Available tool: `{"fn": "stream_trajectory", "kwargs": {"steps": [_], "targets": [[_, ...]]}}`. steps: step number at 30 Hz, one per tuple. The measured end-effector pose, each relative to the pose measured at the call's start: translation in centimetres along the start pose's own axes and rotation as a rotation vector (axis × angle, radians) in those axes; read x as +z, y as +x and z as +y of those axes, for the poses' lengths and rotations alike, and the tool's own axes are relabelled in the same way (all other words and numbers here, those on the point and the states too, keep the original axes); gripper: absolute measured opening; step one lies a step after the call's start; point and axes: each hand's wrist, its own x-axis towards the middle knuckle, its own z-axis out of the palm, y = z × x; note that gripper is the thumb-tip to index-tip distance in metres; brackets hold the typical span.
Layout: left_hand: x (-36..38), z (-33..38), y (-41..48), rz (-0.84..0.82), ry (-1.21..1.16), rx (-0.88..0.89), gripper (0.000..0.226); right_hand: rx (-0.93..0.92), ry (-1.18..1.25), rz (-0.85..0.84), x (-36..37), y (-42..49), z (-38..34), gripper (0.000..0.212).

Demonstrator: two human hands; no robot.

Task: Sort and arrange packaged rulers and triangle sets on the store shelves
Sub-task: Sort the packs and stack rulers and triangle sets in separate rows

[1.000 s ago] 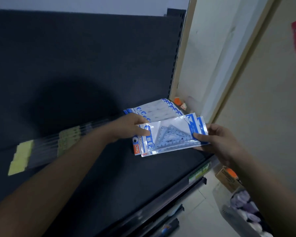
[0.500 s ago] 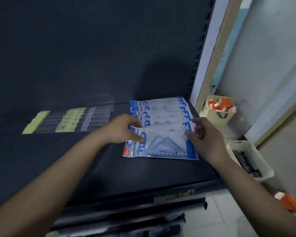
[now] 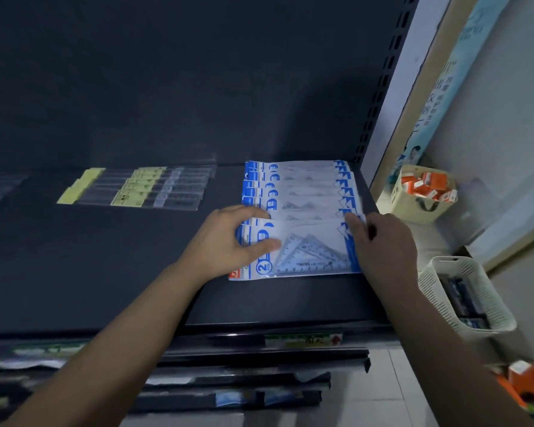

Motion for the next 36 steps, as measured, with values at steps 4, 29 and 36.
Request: {"fn": "stream_trajectory", "kwargs": {"steps": [4,29,36], "targets": [[0.1,0.4,-0.1,0.032,0.152,0.095,0.044,0.005,0.018,0.004,0.0,0.1,0.2,0.036],[-18.8,-6.0,-9.4,0.141,0.896,-0.187,0.088,-0.445,-0.09,-0.238,6.7,-4.0,-21.8,0.06],[-32.3,-16.2,-19.2,0.128,1.018,-0.381,0.09,-0.589,-0.057,-0.373,15.1,-10.9,-37.6,0.061]]}}
